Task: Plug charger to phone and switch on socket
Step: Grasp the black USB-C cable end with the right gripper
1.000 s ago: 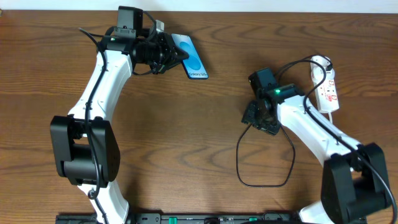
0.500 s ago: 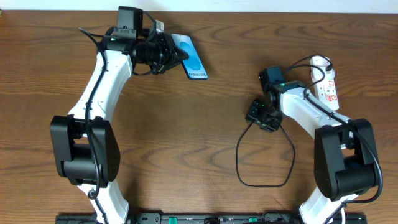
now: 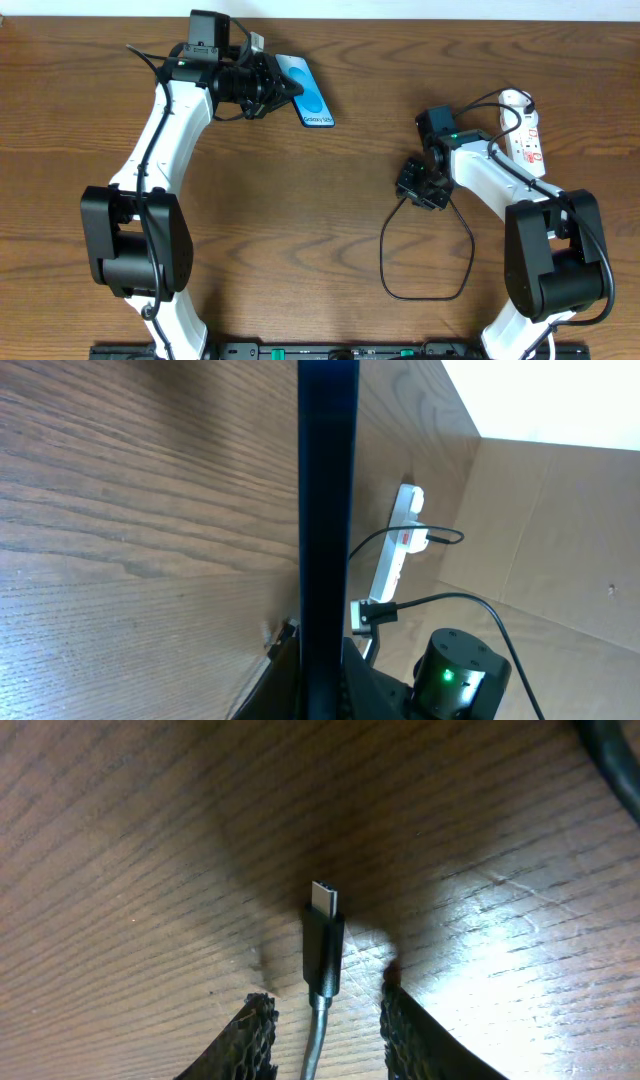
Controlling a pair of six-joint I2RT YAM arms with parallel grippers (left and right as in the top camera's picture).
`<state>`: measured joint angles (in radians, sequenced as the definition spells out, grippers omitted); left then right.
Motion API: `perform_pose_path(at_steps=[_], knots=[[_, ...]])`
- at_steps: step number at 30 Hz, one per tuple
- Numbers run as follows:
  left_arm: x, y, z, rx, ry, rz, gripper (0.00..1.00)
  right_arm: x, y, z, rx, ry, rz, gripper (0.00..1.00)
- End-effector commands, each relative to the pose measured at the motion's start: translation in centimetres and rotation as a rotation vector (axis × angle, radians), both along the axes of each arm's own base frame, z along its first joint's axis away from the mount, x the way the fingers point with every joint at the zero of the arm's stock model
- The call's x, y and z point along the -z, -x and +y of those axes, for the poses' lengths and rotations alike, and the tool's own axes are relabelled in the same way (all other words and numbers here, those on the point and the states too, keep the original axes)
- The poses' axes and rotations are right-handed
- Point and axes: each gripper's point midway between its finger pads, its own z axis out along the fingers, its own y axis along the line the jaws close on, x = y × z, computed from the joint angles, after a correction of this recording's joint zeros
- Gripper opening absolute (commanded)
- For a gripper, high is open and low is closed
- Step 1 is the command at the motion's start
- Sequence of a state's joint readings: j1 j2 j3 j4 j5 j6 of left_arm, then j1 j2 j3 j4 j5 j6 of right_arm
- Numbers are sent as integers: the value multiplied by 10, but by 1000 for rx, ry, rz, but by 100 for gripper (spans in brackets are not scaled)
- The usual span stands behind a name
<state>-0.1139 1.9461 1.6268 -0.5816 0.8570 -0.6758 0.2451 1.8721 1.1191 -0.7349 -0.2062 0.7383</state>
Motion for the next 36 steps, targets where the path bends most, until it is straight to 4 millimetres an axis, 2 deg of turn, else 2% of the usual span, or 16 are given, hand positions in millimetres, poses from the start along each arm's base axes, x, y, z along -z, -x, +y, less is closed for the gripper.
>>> perform_pose_path(at_steps=[1, 21, 27, 36], knots=[[-11, 0, -1, 17, 7, -36, 7, 14, 5, -5, 12, 25, 34, 33], [-11, 0, -1, 17, 8, -36, 7, 14, -2, -4, 12, 23, 9, 18], [-11, 0, -1, 17, 8, -36, 7, 14, -1, -4, 12, 22, 10, 19], [-11, 0, -1, 17, 8, -35, 7, 14, -2, -4, 11, 22, 8, 14]])
